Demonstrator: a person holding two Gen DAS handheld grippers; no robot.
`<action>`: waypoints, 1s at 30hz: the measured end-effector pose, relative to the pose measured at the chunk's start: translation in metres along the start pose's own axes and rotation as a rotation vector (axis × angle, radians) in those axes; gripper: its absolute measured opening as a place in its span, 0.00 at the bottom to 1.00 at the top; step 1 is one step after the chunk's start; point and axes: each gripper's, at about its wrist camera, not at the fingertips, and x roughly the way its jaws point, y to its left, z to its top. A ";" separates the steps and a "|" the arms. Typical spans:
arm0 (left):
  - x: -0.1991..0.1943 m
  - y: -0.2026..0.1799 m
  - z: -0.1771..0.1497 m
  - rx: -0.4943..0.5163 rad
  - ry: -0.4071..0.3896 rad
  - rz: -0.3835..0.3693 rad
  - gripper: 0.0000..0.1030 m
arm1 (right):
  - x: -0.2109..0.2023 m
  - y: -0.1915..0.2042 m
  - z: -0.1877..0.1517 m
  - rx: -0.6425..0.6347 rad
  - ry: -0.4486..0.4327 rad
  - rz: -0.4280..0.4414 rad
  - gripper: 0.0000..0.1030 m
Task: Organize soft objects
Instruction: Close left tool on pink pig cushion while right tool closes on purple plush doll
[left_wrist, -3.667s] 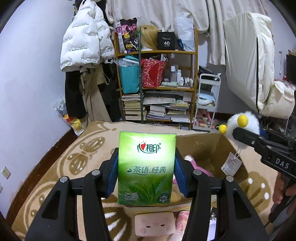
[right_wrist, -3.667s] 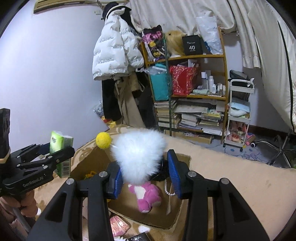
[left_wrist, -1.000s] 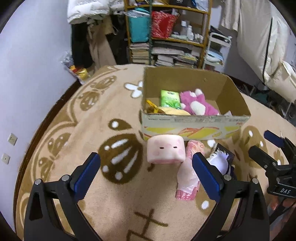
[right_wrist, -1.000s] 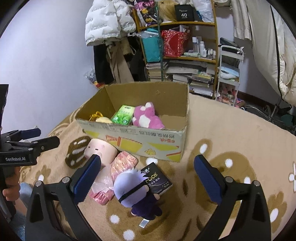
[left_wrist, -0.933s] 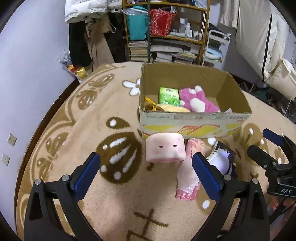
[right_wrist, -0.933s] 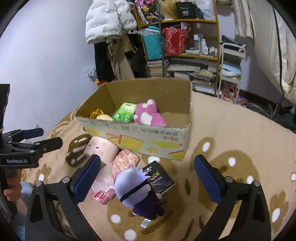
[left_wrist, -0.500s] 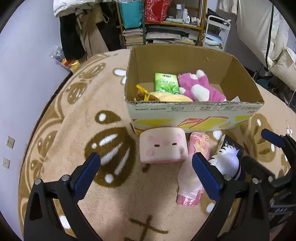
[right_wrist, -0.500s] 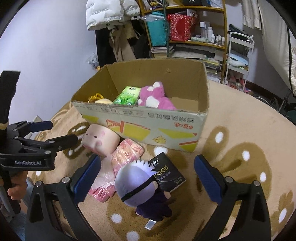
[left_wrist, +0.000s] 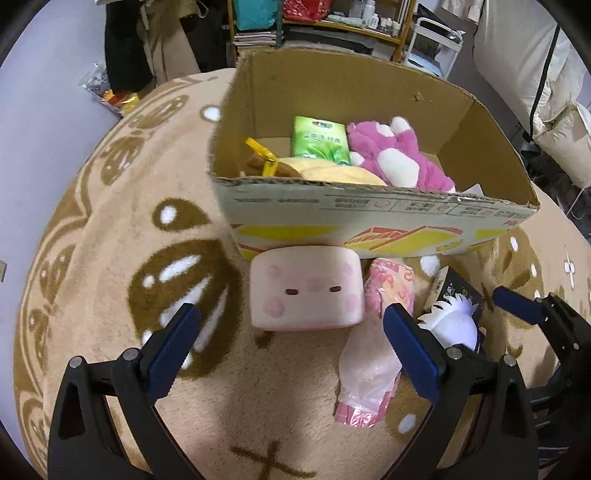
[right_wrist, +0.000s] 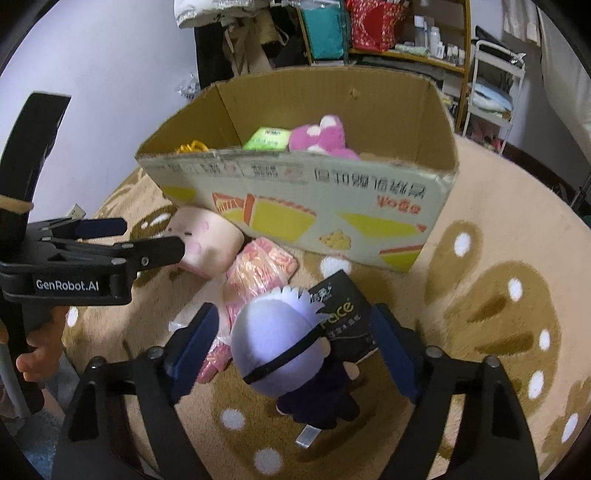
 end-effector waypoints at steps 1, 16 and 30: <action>0.003 -0.002 0.000 0.000 0.007 0.002 0.96 | 0.003 0.000 -0.001 -0.002 0.009 0.000 0.83; 0.038 -0.002 0.004 -0.018 0.046 0.003 0.95 | 0.016 0.004 -0.006 -0.012 0.064 0.038 0.71; 0.048 0.004 0.004 -0.056 0.063 -0.057 0.62 | 0.023 0.014 -0.009 -0.072 0.097 0.039 0.53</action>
